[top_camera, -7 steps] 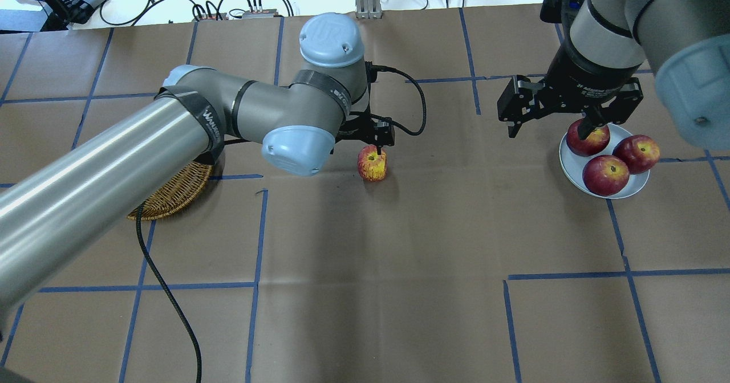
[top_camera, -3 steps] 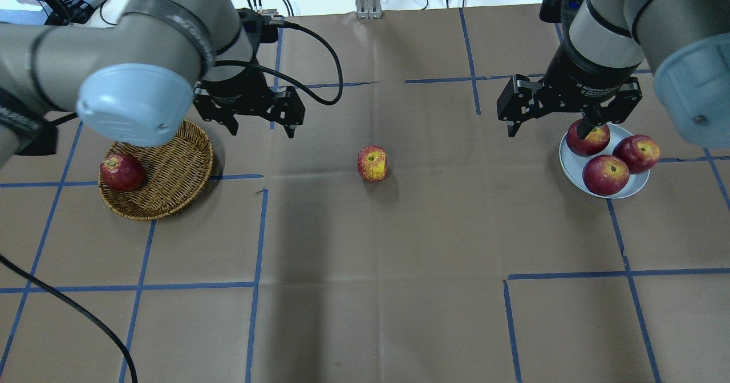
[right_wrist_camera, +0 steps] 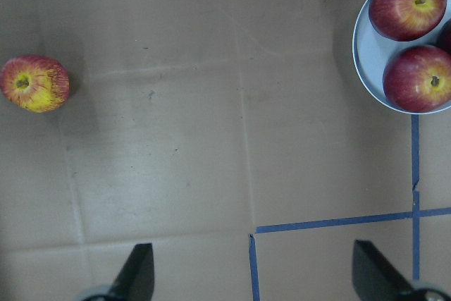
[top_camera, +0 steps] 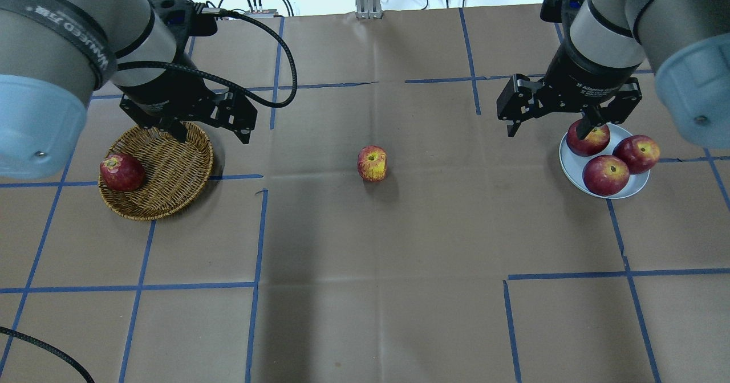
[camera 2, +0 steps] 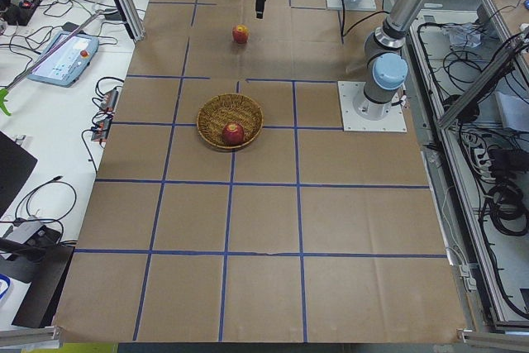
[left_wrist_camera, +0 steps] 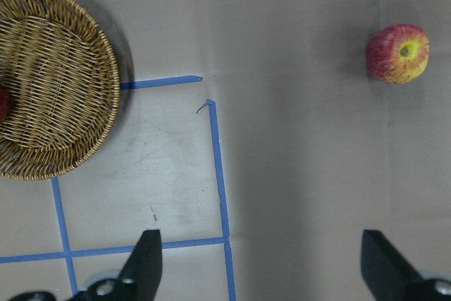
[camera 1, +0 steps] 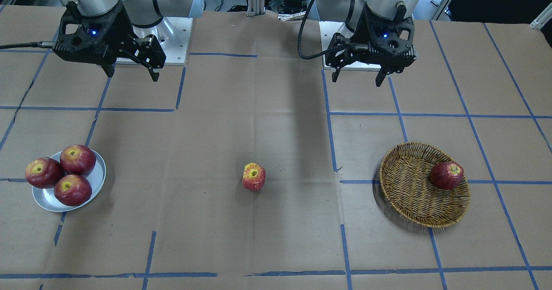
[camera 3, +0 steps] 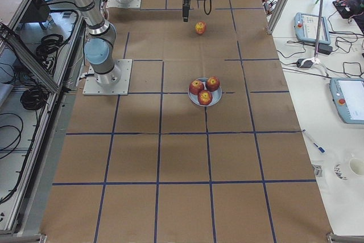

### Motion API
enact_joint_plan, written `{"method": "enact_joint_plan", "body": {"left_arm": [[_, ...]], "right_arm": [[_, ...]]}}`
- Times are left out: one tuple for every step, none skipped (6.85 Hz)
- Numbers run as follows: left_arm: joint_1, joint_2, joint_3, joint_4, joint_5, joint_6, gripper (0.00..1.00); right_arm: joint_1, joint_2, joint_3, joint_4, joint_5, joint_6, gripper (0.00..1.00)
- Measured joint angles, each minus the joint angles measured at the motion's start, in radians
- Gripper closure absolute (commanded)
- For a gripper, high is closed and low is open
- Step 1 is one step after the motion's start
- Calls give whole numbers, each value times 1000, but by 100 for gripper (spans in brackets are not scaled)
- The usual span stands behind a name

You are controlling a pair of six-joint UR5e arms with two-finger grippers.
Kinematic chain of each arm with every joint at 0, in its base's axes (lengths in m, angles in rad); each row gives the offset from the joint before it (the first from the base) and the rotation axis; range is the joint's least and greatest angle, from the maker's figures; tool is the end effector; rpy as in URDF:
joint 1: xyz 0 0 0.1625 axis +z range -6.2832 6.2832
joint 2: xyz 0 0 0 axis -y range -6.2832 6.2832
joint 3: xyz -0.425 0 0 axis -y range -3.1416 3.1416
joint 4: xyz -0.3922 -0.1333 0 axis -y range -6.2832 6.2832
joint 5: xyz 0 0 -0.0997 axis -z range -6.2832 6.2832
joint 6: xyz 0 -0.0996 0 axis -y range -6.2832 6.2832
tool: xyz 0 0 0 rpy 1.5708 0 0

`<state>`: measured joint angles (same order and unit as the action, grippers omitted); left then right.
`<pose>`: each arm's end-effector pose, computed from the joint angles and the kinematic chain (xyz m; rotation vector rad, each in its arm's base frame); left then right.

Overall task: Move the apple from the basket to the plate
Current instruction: 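Raise the left gripper back over the basket while the right gripper moves toward the apple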

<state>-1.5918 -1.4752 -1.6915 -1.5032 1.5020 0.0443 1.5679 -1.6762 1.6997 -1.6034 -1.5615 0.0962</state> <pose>-0.1497 -0.4523 0.4807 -0.1026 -3.0709 0.0665 0.1329 -0.4484 0.4772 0.1550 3.1280 -0.0136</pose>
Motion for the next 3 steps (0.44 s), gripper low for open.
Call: {"method": "enact_joint_plan", "body": {"left_arm": [[30, 0, 2, -11, -65, 11, 1], [45, 8, 4, -12, -85, 27, 1], [51, 12, -3, -7, -63, 63, 1]], "right_arm": [[0, -1, 0, -1, -1, 3, 0], [2, 0, -1, -4, -3, 8, 0], [7, 8, -3, -23, 1, 11, 0]]}}
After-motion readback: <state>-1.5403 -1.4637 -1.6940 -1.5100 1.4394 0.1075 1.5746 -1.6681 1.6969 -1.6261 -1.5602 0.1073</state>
